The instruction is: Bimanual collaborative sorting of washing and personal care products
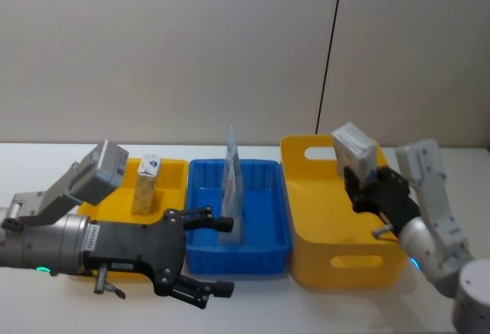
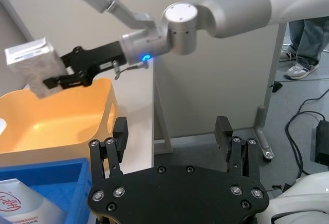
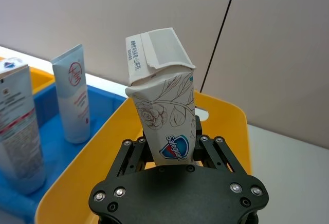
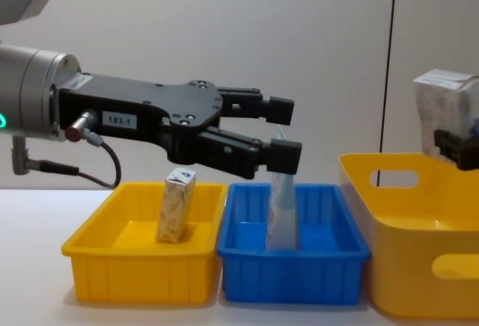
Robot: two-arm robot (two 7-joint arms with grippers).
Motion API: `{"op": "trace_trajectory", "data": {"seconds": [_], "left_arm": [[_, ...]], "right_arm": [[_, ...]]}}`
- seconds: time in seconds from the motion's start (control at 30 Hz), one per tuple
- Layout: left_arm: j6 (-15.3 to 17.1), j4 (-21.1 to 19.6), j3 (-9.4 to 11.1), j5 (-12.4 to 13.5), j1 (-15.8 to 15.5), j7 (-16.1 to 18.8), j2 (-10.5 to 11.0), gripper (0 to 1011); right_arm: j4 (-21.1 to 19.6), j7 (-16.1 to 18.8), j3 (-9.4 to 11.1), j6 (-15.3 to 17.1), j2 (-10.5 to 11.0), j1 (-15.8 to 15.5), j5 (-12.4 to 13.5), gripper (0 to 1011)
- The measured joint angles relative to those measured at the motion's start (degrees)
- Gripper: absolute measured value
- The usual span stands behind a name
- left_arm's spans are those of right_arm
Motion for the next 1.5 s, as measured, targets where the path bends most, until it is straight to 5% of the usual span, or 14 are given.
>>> {"op": "trace_trajectory", "data": {"seconds": [0.6, 1.13, 1.27, 1.5], "left_arm": [[0.0, 0.0, 0.0, 0.0, 0.0, 0.0, 0.0, 1001], [0.0, 0.0, 0.0, 0.0, 0.0, 0.0, 0.0, 1001], [0.0, 0.0, 0.0, 0.0, 0.0, 0.0, 0.0, 1001], [0.0, 0.0, 0.0, 0.0, 0.0, 0.0, 0.0, 1001]], "right_arm": [[22.0, 6.0, -2.4, -6.5, -6.9, 14.8, -1.9, 361], [50.5, 7.1, -3.2, -16.7, -14.5, 30.0, -3.9, 361], [54.8, 7.0, -3.6, -17.6, -15.7, 32.2, -4.5, 360], [56.5, 6.1, -4.0, -16.1, -16.5, 33.5, -5.4, 361]]}}
